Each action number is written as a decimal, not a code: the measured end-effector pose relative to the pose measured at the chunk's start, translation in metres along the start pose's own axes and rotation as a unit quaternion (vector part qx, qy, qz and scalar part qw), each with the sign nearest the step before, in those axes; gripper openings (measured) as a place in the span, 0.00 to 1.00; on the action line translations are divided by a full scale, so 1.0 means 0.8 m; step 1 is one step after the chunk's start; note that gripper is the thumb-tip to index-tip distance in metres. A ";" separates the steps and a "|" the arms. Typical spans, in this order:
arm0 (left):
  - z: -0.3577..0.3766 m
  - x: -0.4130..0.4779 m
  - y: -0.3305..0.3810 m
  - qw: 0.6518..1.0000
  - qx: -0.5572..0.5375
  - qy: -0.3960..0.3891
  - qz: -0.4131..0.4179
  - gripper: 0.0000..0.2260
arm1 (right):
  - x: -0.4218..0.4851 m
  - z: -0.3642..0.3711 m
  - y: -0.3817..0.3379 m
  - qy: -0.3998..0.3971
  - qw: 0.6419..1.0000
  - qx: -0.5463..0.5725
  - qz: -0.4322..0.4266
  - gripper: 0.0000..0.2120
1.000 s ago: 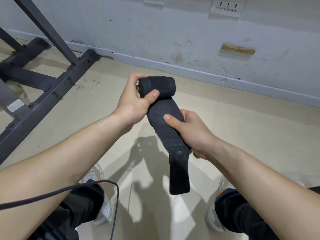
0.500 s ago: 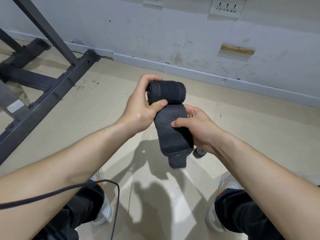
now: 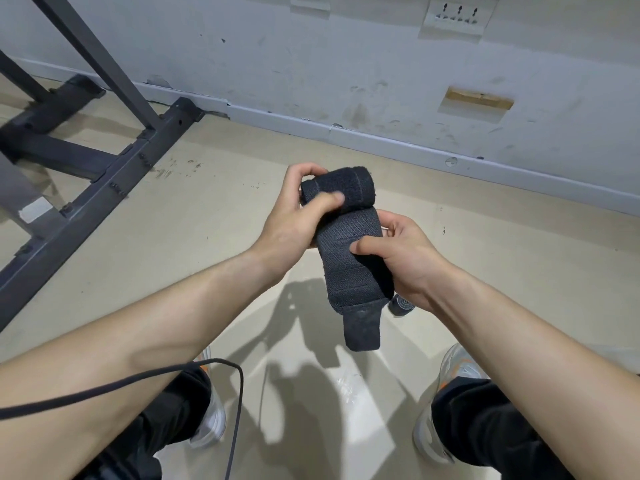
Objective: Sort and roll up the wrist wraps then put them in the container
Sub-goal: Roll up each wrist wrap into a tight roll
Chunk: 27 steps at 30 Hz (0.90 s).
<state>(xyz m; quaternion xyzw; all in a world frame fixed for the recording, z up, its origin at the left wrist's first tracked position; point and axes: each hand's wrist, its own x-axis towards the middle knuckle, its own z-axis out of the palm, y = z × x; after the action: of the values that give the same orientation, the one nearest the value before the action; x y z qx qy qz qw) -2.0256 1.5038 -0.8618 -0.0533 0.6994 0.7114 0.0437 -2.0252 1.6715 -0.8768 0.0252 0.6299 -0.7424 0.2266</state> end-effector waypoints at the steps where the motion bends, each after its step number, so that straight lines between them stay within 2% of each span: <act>1: 0.001 0.001 0.002 0.999 -0.027 0.008 -0.019 0.07 | 0.001 0.000 0.001 0.004 1.000 -0.011 -0.002 0.16; 2: 0.002 0.002 0.004 0.998 -0.048 0.018 -0.033 0.04 | 0.002 0.000 0.001 0.007 1.000 -0.022 -0.003 0.16; 5: -0.003 0.008 0.008 0.994 -0.095 0.021 -0.058 0.03 | 0.004 0.001 0.002 0.009 0.999 -0.047 -0.004 0.16; 11: -0.009 0.008 0.011 0.972 -0.181 0.000 -0.147 0.19 | 0.006 0.000 0.003 0.007 0.999 -0.050 0.001 0.17; 14: -0.009 0.004 0.015 0.973 -0.143 -0.042 -0.175 0.11 | 0.003 0.000 0.004 0.000 0.998 -0.062 0.004 0.15; 18: -0.013 0.007 0.023 0.988 -0.081 -0.041 -0.124 0.07 | 0.002 0.001 -0.002 -0.012 0.998 -0.053 0.017 0.08; 21: -0.014 0.010 0.023 0.991 -0.089 -0.021 -0.100 0.05 | 0.005 0.004 -0.010 -0.010 0.999 -0.020 0.043 0.09; 25: -0.011 0.010 0.017 0.993 -0.070 -0.013 -0.089 0.03 | 0.003 0.004 -0.013 -0.014 0.997 -0.028 0.071 0.06; 27: -0.013 0.011 0.015 0.995 -0.044 0.002 -0.086 0.06 | 0.004 0.004 -0.012 0.001 0.995 -0.047 0.091 0.07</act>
<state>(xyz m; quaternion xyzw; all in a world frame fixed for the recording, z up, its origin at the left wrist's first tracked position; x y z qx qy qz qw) -2.0359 1.4931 -0.8512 -0.1164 0.6603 0.7350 0.1014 -2.0308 1.6686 -0.8679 0.0727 0.6595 -0.6881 0.2937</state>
